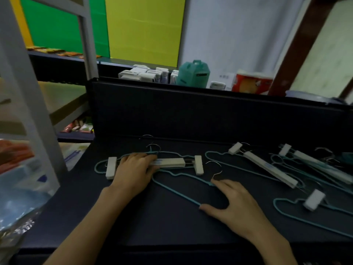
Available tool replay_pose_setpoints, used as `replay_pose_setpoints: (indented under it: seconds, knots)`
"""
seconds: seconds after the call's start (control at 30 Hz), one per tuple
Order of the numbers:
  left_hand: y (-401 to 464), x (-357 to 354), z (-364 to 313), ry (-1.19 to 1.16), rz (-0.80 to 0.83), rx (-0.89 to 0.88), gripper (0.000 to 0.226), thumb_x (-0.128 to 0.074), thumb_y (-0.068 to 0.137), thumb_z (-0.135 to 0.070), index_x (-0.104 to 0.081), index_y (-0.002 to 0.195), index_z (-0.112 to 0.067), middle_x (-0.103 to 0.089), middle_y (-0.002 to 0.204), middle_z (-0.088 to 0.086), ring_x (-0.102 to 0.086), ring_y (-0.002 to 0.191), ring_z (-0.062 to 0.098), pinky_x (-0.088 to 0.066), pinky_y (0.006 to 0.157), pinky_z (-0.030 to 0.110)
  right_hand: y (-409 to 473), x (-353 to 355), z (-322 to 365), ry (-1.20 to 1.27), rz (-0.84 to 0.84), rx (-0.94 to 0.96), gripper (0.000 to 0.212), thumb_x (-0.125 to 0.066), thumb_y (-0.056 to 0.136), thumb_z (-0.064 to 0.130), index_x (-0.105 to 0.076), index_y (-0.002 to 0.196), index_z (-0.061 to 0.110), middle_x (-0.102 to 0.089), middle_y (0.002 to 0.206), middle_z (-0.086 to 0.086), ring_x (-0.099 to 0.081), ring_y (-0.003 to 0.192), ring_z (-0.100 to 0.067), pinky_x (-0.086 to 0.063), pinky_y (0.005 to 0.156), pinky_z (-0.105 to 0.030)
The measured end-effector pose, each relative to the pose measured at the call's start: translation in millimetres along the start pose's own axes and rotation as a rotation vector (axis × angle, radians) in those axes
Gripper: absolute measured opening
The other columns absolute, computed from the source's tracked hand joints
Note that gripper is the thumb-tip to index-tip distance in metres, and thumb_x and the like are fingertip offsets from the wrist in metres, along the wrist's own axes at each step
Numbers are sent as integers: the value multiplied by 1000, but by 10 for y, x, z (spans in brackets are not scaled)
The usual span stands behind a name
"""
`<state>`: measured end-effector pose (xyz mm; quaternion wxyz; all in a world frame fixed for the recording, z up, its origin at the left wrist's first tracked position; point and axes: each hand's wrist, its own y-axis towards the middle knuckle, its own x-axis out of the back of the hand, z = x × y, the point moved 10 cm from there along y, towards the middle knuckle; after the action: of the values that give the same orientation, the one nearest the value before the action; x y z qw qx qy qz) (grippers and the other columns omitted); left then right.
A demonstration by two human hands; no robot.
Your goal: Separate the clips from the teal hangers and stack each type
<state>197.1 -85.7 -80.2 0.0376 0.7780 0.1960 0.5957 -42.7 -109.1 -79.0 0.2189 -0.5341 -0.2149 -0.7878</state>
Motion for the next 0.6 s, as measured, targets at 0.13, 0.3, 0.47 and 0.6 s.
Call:
replay_pose_setpoints:
  seconds: [0.13, 0.3, 0.47, 0.6]
  knots:
    - [16, 13, -3, -38, -11, -16, 38, -48, 94, -40, -52, 130, -29, -56, 126, -2, -48, 114, 24, -37, 95, 39, -15, 2, 5, 48, 2, -34, 85, -62, 70, 67, -34, 142, 30, -36, 134, 16, -33, 123, -5, -30, 102, -21]
    - [-30, 187, -125, -80, -128, -70, 34, -54, 93, -30, -58, 125, -22, -60, 115, 3, -52, 101, 29, -41, 83, 41, -115, 23, -7, 49, -34, -46, 88, -64, 71, 62, -32, 144, 27, -35, 130, 18, -38, 119, -9, -37, 99, -26]
    - [-58, 471, -187, -98, -230, -123, 32, -60, 89, -22, -61, 121, -15, -63, 110, 8, -54, 94, 34, -45, 80, 45, -140, 60, 130, 25, -60, -6, 88, -61, 70, 61, -31, 145, 27, -34, 125, 17, -41, 114, -10, -39, 94, -25]
    - [-105, 516, -285, -101, -232, -150, 34, -58, 90, -21, -59, 123, -15, -62, 113, 9, -53, 97, 33, -45, 84, 45, -212, 136, 186, 2, -85, 15, 88, -62, 69, 60, -33, 144, 25, -33, 120, 16, -40, 109, -7, -37, 92, -22]
